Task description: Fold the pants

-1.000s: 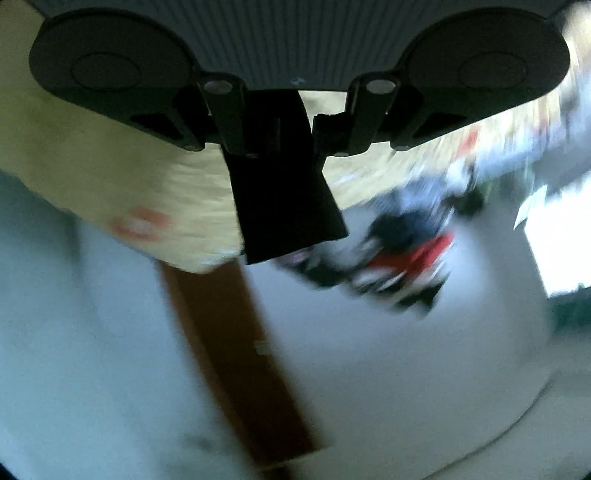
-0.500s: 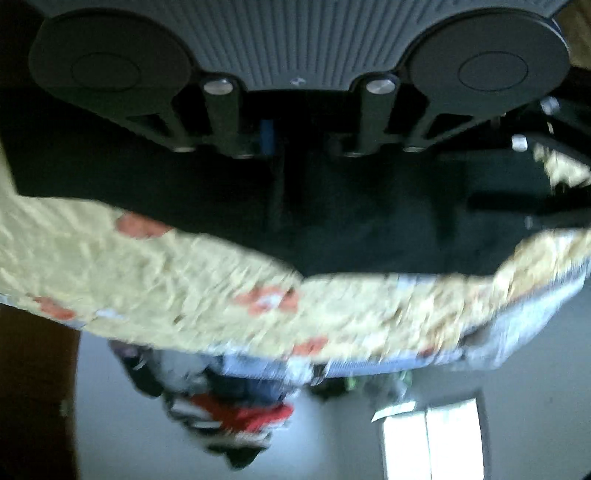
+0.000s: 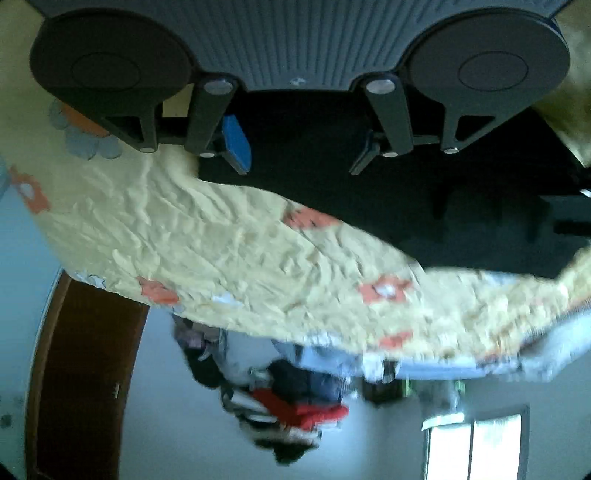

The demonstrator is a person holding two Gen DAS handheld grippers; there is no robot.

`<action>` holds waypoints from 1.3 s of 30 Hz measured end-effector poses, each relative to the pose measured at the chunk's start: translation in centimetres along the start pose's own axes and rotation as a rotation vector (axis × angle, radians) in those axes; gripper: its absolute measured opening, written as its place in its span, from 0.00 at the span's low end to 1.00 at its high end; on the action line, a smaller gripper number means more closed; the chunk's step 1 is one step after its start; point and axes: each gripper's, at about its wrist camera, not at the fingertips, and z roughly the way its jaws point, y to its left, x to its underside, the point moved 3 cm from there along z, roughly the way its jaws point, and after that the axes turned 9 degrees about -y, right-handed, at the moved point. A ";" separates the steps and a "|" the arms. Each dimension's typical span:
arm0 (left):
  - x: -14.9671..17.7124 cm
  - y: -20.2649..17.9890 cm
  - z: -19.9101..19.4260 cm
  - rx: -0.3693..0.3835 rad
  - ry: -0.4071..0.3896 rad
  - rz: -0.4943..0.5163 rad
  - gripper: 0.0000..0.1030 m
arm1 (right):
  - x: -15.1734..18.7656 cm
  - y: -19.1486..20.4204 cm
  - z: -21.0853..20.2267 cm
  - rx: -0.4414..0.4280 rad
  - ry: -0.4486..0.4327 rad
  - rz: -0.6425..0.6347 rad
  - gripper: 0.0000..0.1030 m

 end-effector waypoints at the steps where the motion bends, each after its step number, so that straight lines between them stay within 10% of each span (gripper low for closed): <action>1: 0.0 -0.5 0.0 0.000 -0.003 0.023 0.86 | -0.1 0.5 0.2 -0.017 0.002 -0.018 0.56; 6: 0.3 -2.3 -0.1 -0.006 -0.009 0.123 0.86 | 0.4 5.7 4.6 -0.224 0.104 -0.095 0.56; 9: 0.3 -2.4 -0.5 -0.023 -0.021 0.159 0.87 | 0.3 6.7 7.3 -0.185 0.079 -0.083 0.79; 13: 0.3 -1.0 -1.2 -0.078 -0.034 0.172 0.90 | -1.1 6.9 6.9 -0.123 0.029 -0.053 0.79; 18: 0.6 1.7 -1.0 -0.116 0.006 0.057 0.90 | 0.3 9.9 6.3 -0.237 0.096 -0.138 0.79; 26: 1.0 6.5 -2.9 -0.273 0.001 -0.007 0.94 | -0.7 11.4 4.3 -0.170 -0.017 -0.071 0.83; 32: 2.5 11.7 -3.9 -0.334 0.103 -0.145 0.96 | 0.3 12.9 6.1 -0.182 0.072 -0.086 0.92; 39: 2.0 16.4 -7.3 -0.474 0.032 -0.241 0.96 | -4.0 19.6 2.4 -0.243 -0.131 -0.241 0.93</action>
